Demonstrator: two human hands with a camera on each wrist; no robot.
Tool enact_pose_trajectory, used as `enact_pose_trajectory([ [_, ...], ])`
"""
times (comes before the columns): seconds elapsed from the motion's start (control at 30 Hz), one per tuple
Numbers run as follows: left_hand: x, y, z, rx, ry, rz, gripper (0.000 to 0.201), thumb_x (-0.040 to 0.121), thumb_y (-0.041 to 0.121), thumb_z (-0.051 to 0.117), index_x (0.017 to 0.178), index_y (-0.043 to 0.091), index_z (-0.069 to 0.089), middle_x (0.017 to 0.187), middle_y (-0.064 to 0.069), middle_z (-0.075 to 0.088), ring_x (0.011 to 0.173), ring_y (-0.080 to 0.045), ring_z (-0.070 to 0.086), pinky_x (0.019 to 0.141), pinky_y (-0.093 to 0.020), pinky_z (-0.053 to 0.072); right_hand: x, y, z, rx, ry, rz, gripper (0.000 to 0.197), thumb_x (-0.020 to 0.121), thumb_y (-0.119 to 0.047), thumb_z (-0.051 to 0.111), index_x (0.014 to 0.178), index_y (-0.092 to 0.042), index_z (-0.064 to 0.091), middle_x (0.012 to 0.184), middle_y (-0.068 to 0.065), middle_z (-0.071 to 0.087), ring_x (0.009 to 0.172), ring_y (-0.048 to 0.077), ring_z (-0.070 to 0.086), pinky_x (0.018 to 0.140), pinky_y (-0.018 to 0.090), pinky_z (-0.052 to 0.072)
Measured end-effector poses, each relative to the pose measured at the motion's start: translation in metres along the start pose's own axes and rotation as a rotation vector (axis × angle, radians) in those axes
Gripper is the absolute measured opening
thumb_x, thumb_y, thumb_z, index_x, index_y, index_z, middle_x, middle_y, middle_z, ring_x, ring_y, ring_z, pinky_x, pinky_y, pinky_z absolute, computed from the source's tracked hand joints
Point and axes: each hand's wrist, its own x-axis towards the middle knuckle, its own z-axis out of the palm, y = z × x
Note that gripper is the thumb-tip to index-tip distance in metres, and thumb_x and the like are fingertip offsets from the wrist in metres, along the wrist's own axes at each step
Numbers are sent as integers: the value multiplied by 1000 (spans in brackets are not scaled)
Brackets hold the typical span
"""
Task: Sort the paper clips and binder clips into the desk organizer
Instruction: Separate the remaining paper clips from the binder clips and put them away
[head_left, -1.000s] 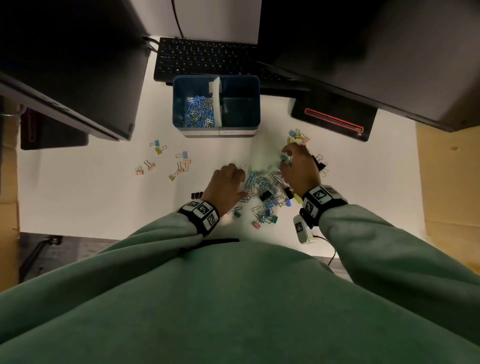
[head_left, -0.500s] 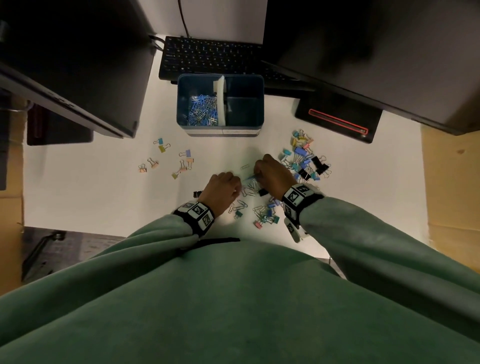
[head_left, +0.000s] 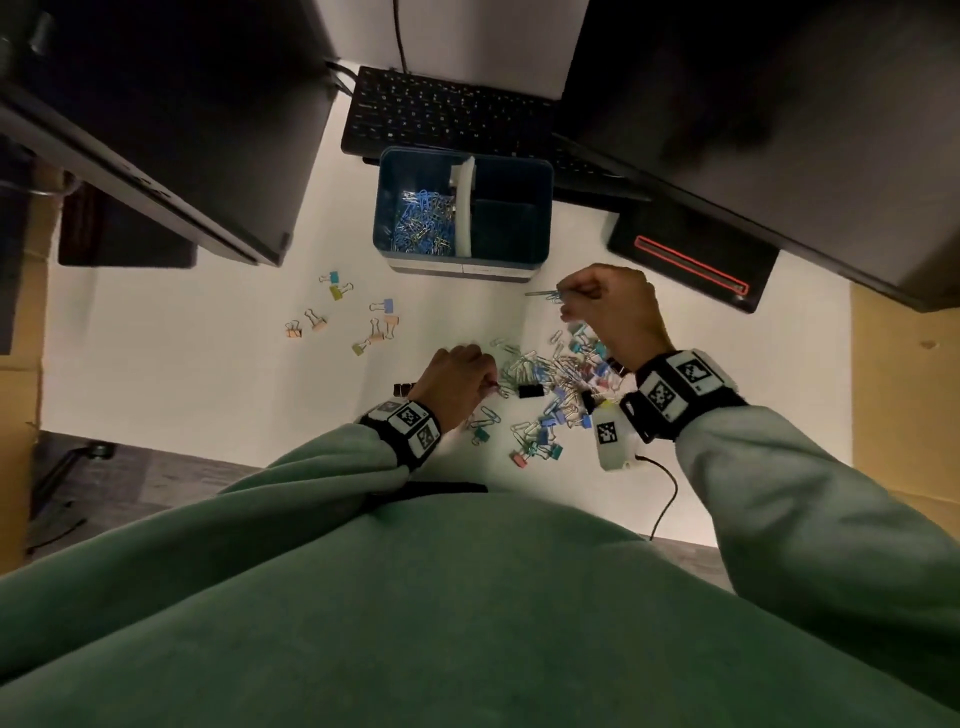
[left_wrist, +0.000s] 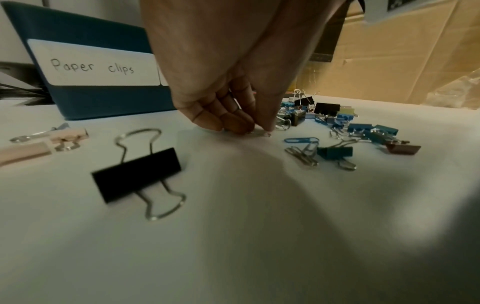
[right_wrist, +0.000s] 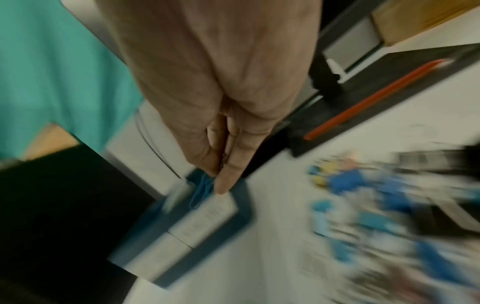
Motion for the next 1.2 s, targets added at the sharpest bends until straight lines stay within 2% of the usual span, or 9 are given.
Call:
enact_pose_trajectory([
  [0.3,7,-49,-45,-63,151,-361,9,88,24,60,91,16,63,92,-5,64,85,-27,60,79,-37,43,70,-91,84,-87,-66,-210,11,88,-12,68,98,-10,71,92,1,72,85,15,69,83,31,58],
  [0.4,14,-44,-48,-32,190,-351,18,83,16,63,100,12,59,98,-12,58,87,-32,58,78,-37,43,62,-89,79,-329,-20,-367,23,90,-18,64,112,-10,65,110,7,63,92,20,64,82,31,52],
  [0.47,17,-28,-42,-44,179,-260,21,83,18,65,101,12,57,99,-11,55,87,-30,57,79,-37,44,43,-76,62,-381,30,-454,13,90,-20,61,101,-13,62,101,5,61,82,19,61,73,34,52],
  [0.57,17,-4,-23,-10,84,-96,39,82,23,69,118,15,55,115,-11,52,102,-27,54,88,-38,46,3,-31,41,-596,-88,-361,15,91,-30,61,93,-16,55,88,0,61,76,17,59,63,33,48],
  [0.73,26,9,-2,96,-57,-19,75,84,27,67,147,24,28,145,-12,27,123,-32,38,96,-44,46,-45,43,56,-902,-273,-150,47,88,-41,61,120,-9,48,108,14,59,92,35,63,73,41,49],
  [0.87,23,12,-1,104,-61,59,58,86,13,58,141,25,40,143,-10,32,118,-32,39,87,-44,47,-47,55,69,-846,-260,-93,56,87,-33,61,134,-10,42,112,16,58,95,39,62,74,41,47],
  [1.03,5,0,6,71,-39,197,49,82,-2,57,125,19,60,117,-14,52,99,-32,52,81,-46,52,-41,47,46,-655,-288,-41,29,79,-26,66,96,-9,50,91,12,59,85,33,61,63,33,41],
  [1.13,-10,-4,1,-21,-21,84,40,84,14,65,124,18,59,120,-10,52,105,-28,52,93,-41,48,-22,31,26,-450,-228,72,30,79,-27,72,96,-10,55,92,7,62,82,25,59,70,32,48],
  [1.2,-18,-6,-5,-49,30,5,32,82,29,69,110,17,60,110,-7,53,97,-25,53,86,-39,48,-8,23,23,-397,-166,75,30,82,-26,71,102,-9,55,96,9,64,86,25,60,73,32,47],
])
